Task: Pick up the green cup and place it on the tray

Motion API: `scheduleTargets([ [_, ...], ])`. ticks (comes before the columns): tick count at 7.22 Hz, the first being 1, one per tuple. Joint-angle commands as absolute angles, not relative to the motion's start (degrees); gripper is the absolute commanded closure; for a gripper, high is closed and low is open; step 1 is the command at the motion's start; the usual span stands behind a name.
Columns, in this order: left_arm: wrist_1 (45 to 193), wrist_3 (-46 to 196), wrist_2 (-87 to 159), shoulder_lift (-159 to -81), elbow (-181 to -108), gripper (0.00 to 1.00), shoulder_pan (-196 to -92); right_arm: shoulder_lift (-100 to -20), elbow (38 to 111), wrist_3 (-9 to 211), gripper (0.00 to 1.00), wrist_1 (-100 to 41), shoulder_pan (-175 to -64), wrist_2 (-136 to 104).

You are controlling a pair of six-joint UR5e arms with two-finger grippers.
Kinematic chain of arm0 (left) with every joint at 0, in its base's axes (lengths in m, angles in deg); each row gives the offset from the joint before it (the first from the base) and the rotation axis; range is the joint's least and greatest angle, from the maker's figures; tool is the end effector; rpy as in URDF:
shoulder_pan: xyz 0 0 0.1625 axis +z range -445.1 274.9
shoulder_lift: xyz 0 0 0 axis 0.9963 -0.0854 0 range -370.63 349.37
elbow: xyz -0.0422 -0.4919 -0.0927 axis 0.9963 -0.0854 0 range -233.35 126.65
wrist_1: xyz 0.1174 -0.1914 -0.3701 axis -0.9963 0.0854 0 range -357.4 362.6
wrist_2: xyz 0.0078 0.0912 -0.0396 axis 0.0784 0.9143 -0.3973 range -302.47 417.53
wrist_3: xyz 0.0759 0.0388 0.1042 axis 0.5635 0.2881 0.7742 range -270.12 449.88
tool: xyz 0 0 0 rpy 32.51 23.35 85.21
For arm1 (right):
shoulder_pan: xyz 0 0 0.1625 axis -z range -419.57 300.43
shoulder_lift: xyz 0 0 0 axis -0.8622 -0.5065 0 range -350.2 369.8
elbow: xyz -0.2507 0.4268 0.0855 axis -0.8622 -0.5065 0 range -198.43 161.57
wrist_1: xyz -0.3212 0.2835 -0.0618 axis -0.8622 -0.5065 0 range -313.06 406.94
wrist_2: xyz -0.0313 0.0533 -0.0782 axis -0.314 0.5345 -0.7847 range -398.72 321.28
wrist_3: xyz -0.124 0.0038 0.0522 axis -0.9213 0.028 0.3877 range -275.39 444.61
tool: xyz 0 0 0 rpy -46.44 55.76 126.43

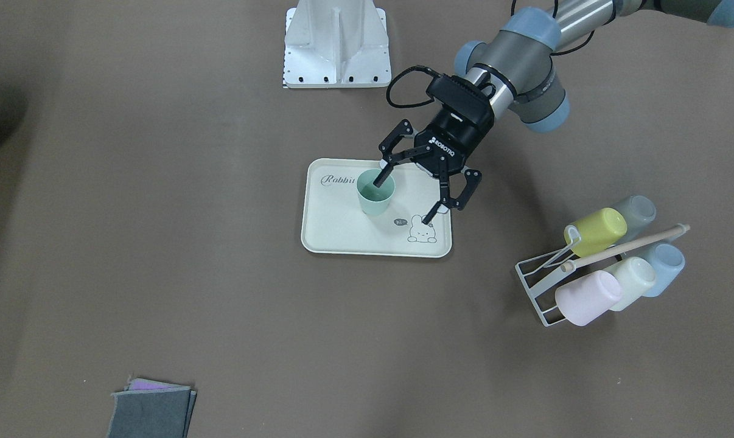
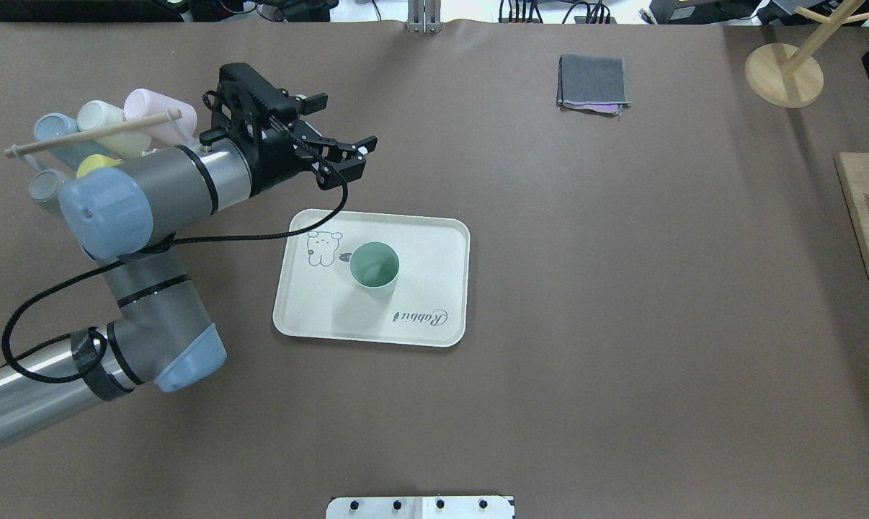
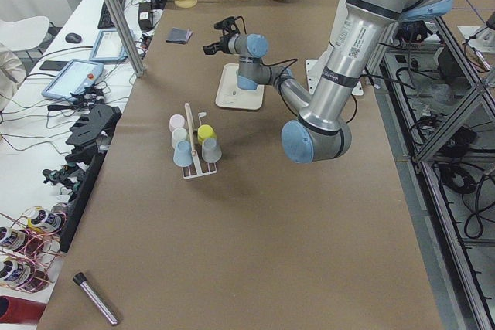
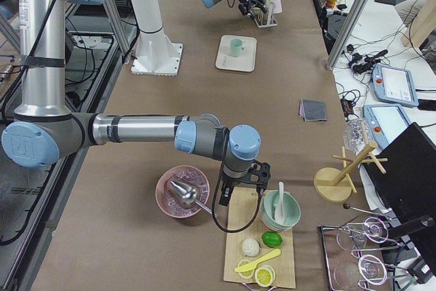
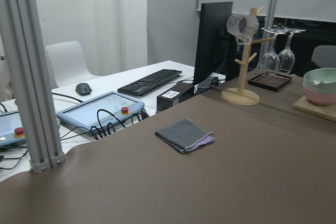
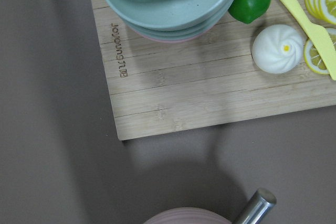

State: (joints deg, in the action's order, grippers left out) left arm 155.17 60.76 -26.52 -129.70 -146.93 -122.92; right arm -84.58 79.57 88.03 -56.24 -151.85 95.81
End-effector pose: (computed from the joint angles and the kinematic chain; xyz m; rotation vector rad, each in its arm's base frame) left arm 0.4746 -0.5548 0.2679 1.3138 1.0242 0.2190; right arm 0.0570 -0.4531 0.7485 -0.1662 -0.7744 0.1592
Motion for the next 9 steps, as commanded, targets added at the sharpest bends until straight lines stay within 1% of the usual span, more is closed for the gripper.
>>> scheduleTargets([
  [1,136.39,60.79,-31.74,-133.74,-147.31,0.02,-131.55,-84.6,79.48,88.03,0.0,-56.24,-151.85,95.58],
  [3,117.48,60.79,-40.68,-136.83,-147.4,0.02,-140.42,-84.6,79.57,88.03,0.0,-56.24,-151.85,95.31],
  [4,108.86,60.79,-48.74,-137.1,-148.88,0.02,-147.17,-84.6,79.57,88.03,0.0,-56.24,-151.85,95.4],
  [5,102.08,60.88,-61.09,-136.32,-148.89,0.02,-154.81,-84.68,79.57,88.03,0.0,-56.24,-151.85,95.31],
  [6,97.22,61.49,-70.95,-132.92,-148.72,0.02,-159.15,-84.6,79.57,88.03,0.0,-56.24,-151.85,95.23],
  [8,96.65,61.67,-71.94,-122.21,-146.62,0.02,-164.44,-84.68,79.48,88.03,0.0,-56.24,-151.85,95.31],
  [9,96.56,61.67,-72.11,-119.38,-145.47,0.02,-166.2,-84.6,79.48,88.03,0.0,-56.24,-151.85,95.31],
])
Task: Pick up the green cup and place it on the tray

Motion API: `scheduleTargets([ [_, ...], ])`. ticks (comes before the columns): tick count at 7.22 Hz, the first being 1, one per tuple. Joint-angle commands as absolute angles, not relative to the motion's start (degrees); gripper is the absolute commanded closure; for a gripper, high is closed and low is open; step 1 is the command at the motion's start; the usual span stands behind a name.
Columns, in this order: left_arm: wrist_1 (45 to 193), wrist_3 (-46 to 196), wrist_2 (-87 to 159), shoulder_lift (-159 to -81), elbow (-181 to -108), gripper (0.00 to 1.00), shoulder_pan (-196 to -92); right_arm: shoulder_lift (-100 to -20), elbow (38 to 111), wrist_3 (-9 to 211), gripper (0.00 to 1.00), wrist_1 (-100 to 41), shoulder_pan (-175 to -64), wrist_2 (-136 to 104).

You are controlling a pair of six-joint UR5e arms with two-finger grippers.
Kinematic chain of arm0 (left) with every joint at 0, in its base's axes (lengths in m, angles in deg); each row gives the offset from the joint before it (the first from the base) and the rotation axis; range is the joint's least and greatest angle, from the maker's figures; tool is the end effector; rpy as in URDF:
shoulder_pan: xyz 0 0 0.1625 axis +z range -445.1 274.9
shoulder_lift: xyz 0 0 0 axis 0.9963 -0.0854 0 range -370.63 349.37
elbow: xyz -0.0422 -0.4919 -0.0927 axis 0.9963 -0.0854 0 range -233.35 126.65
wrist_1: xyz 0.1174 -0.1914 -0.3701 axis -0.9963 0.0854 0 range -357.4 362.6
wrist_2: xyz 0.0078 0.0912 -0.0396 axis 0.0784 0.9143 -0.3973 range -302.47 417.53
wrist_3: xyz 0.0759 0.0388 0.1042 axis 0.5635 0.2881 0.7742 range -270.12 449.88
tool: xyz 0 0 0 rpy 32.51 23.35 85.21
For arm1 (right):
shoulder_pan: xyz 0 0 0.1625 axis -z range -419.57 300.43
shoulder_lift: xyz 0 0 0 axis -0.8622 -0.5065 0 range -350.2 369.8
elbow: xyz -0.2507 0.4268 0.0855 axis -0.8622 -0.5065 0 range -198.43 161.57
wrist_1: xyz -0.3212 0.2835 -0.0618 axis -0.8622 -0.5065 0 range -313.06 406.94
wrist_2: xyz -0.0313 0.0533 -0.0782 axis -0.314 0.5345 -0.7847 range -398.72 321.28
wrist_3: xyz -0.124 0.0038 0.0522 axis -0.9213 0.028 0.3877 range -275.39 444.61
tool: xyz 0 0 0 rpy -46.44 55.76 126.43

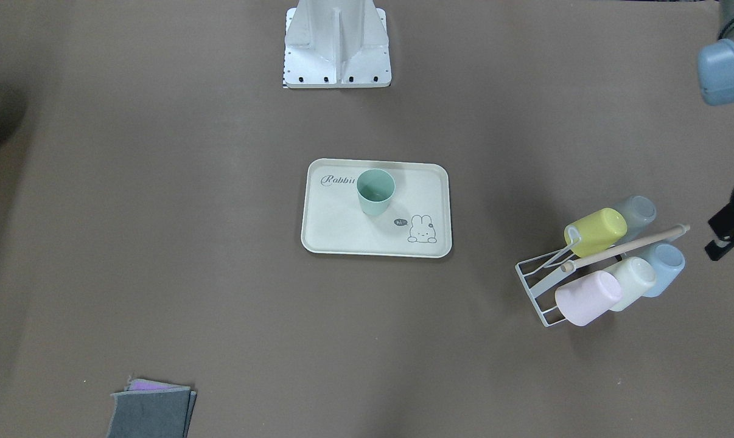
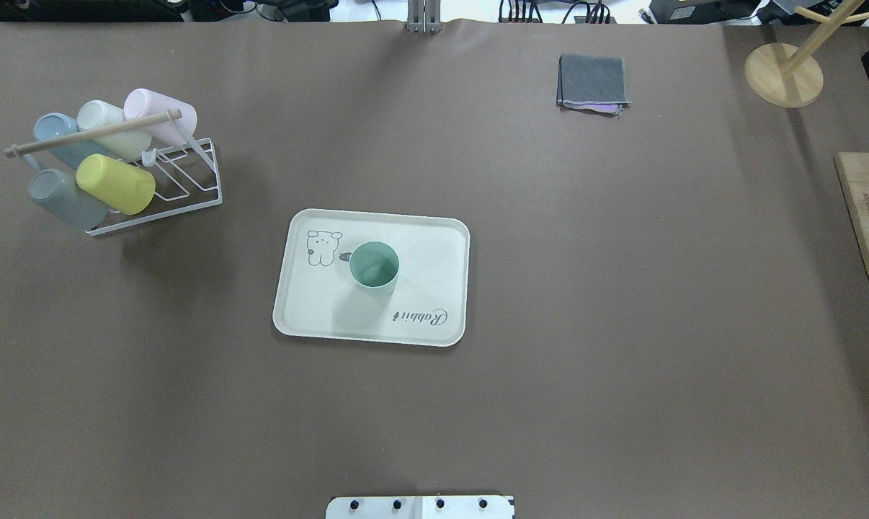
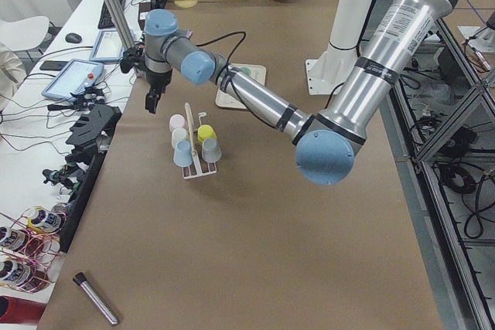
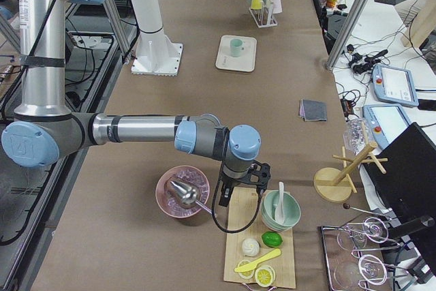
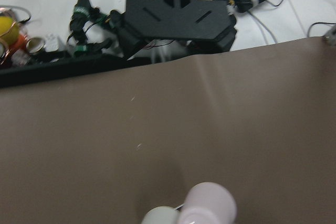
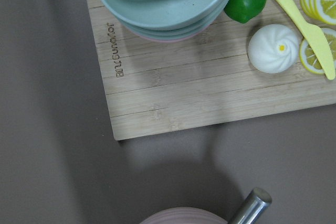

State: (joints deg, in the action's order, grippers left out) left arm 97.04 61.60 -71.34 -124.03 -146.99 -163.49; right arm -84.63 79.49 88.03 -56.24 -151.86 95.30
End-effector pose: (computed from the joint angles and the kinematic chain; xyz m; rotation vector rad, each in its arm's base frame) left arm 0.0943 -0.7015 0.4737 0.2703 0.8005 -0.0872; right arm 0.0579 -0.4523 0.7504 -0.1684 -0.7655 0.1596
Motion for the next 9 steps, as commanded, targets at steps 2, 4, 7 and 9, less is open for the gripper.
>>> scheduleTargets([
  [2,96.83,62.8,-72.63,-114.44,-144.32,0.02,-169.55,-84.86,79.39,87.95,0.0,-56.24,-151.85,95.4],
  [4,89.49,73.04,-72.64,-113.55,-144.23,0.02,-172.0,-85.04,79.65,88.03,0.0,-56.24,-151.85,95.66],
  [7,79.01,84.51,-72.64,-113.55,-145.55,0.02,-177.73,-85.21,79.74,87.86,0.0,-56.24,-152.46,95.67],
  [9,77.24,85.85,-72.72,-113.46,-145.11,0.02,-177.39,-86.0,79.92,87.95,0.0,-56.24,-153.35,95.66],
])
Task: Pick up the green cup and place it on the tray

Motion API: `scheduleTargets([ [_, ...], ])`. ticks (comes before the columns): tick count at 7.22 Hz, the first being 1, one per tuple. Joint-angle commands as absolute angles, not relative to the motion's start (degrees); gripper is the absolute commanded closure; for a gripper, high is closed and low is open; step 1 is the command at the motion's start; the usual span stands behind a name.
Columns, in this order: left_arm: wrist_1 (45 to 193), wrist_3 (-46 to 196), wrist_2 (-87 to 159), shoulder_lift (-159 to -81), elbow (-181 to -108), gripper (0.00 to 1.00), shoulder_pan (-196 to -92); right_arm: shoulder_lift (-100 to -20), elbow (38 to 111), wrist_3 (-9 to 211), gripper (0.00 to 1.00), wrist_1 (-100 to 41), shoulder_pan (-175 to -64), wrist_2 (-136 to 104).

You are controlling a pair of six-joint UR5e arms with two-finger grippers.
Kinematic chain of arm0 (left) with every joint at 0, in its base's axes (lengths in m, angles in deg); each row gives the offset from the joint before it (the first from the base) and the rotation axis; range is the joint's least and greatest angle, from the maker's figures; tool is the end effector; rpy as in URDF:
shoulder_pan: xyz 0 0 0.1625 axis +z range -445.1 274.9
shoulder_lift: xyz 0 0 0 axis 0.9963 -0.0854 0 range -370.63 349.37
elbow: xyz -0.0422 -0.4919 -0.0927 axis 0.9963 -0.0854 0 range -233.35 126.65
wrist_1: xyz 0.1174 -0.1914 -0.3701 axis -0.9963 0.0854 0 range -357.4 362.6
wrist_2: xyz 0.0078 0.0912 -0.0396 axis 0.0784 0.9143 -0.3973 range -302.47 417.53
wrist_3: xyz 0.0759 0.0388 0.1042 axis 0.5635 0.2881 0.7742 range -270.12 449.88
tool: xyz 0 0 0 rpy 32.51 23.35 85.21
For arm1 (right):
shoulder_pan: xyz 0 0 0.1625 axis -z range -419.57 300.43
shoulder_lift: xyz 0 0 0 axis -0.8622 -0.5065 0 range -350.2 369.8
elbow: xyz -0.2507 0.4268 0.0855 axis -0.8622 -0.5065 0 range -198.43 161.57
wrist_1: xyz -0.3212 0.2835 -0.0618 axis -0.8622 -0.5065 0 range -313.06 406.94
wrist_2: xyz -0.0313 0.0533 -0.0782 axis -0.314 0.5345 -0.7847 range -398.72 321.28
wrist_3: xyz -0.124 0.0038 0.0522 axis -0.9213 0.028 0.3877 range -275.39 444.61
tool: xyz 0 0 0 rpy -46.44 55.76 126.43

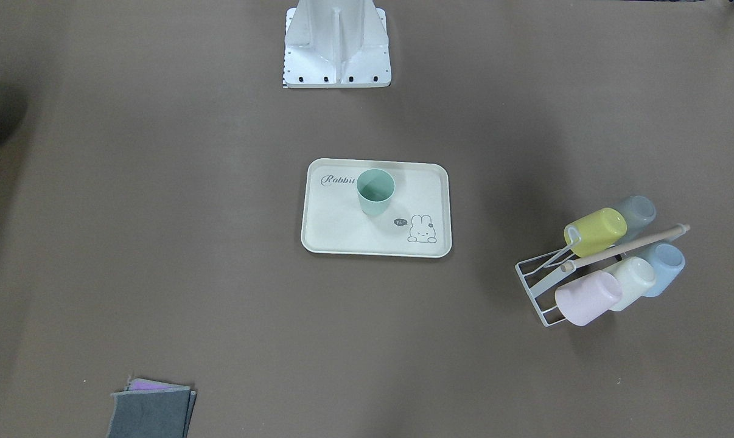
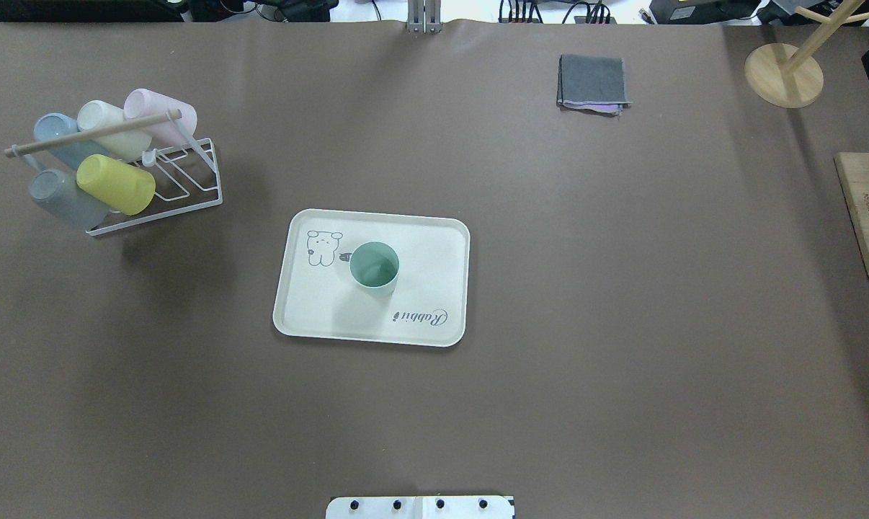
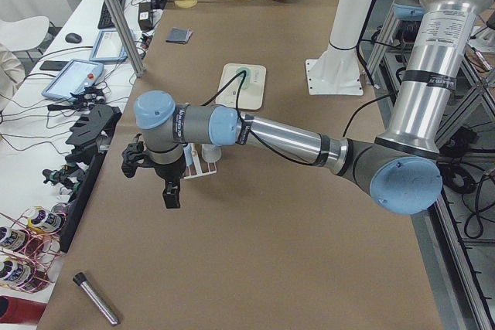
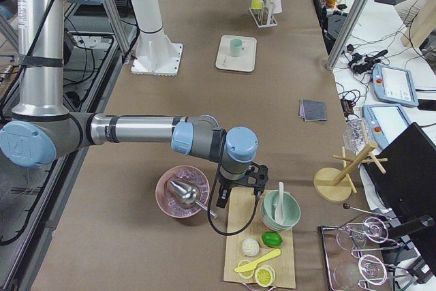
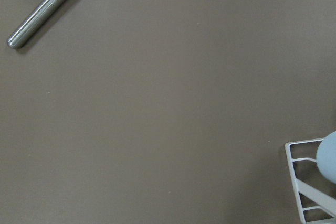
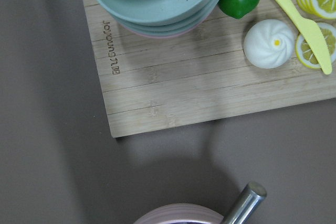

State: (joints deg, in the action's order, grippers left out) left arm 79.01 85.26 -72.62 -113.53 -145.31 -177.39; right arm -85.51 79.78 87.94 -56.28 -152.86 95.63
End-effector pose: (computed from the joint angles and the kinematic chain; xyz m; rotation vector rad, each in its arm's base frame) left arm -0.0709 -0.6098 0.6473 0.0068 0.7014 -0.1079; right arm 0.0647 -0.4426 0.7544 -0.1714 -0.7728 0.1793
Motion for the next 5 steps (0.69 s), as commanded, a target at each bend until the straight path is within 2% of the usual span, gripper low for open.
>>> scheduleTargets([
  [1,76.09,85.84,-75.86,-112.07,-144.33,0.02,-177.47,-86.35,79.83,88.03,0.0,-56.24,-153.78,95.75],
  [3,83.05,87.33,-78.0,-106.11,-142.14,0.02,-177.38,-86.36,80.01,88.03,0.0,-56.24,-153.79,95.58],
  [5,85.4,87.42,-77.74,-104.68,-140.54,0.02,-177.56,-86.09,79.92,87.95,0.0,-56.24,-153.79,95.32],
])
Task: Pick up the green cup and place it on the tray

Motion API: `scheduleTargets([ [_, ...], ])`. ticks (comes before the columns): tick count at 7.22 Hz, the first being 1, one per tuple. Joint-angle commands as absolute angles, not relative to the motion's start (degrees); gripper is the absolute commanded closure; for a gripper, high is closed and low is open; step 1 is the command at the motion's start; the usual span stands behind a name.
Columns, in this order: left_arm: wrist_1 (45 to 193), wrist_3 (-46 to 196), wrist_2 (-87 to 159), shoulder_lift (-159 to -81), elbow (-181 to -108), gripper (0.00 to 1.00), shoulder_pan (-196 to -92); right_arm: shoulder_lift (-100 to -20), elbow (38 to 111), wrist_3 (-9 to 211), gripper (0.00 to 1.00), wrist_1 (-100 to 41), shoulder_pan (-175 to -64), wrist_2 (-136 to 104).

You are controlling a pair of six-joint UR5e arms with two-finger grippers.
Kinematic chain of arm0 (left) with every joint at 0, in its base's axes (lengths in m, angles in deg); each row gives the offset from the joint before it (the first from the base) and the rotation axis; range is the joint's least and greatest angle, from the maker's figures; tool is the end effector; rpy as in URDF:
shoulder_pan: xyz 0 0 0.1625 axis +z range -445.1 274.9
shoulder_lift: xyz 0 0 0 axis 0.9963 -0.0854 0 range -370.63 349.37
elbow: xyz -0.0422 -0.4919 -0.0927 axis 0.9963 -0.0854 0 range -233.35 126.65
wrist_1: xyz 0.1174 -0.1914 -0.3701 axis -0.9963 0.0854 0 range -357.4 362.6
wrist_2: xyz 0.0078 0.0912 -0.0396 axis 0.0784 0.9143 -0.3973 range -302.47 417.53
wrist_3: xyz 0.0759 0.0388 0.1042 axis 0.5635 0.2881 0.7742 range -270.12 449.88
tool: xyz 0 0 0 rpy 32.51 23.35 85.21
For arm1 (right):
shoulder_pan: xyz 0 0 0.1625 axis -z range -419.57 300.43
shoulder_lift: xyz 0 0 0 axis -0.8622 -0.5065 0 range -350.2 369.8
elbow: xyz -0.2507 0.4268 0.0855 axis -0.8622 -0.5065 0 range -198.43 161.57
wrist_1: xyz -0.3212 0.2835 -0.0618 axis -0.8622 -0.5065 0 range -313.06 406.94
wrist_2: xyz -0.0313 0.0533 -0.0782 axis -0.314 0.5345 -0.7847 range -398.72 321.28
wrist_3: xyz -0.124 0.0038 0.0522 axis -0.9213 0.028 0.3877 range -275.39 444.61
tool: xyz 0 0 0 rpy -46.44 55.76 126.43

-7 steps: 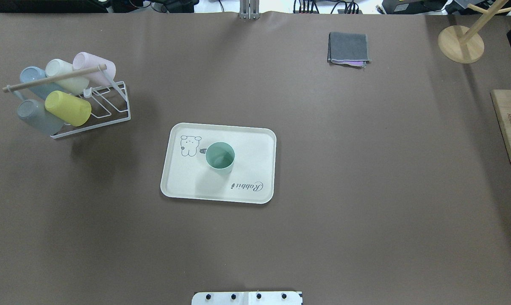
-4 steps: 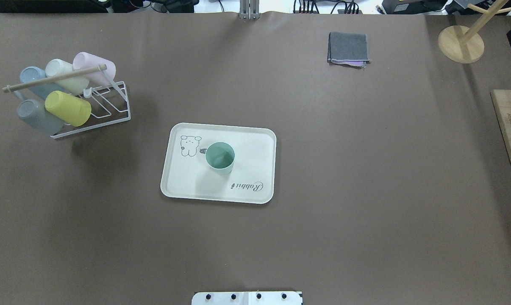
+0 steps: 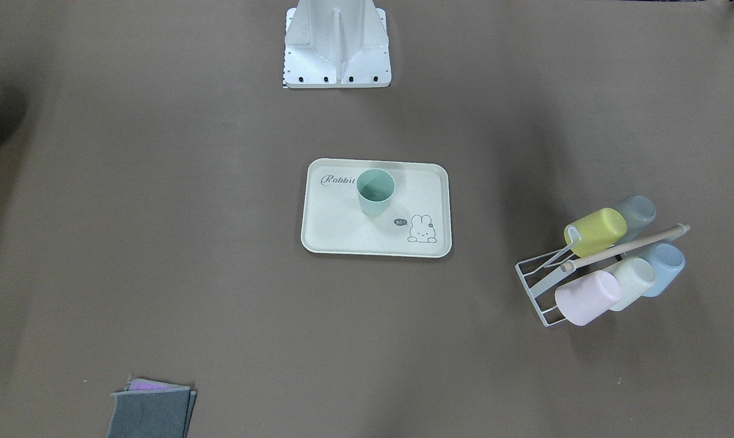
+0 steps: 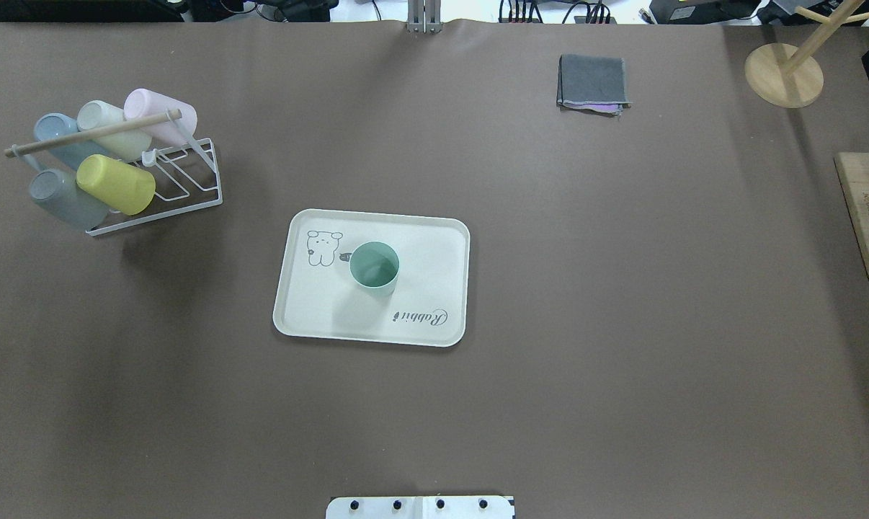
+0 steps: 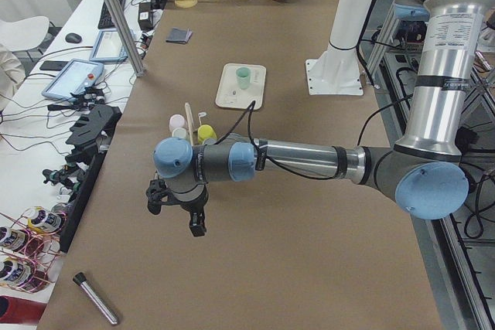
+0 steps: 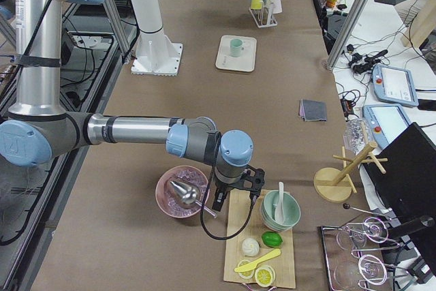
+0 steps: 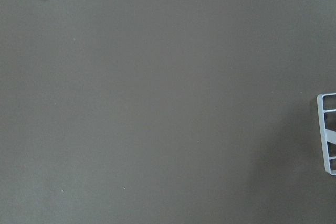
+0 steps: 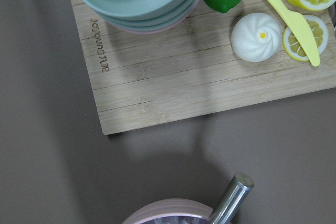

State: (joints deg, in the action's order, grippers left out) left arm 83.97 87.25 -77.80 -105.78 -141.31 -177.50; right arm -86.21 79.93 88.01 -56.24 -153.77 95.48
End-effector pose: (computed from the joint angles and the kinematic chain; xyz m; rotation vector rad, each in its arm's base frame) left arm -0.0604 -0.5444 0.7443 -0.0931 0.7909 -0.1213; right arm 0.0715 -0.4346 0.7587 -0.1744 -0.7715 0.1987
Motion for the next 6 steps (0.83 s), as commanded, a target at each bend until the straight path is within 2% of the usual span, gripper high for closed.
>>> scheduleTargets([
  [1,85.48,87.51,-77.73,-104.76,-140.37,0.02,-177.39,-86.09,79.92,87.95,0.0,-56.24,-153.79,95.31],
  [6,85.75,86.98,-78.09,-104.76,-140.89,0.02,-177.47,-86.0,80.01,87.68,0.0,-56.24,-153.79,94.79],
])
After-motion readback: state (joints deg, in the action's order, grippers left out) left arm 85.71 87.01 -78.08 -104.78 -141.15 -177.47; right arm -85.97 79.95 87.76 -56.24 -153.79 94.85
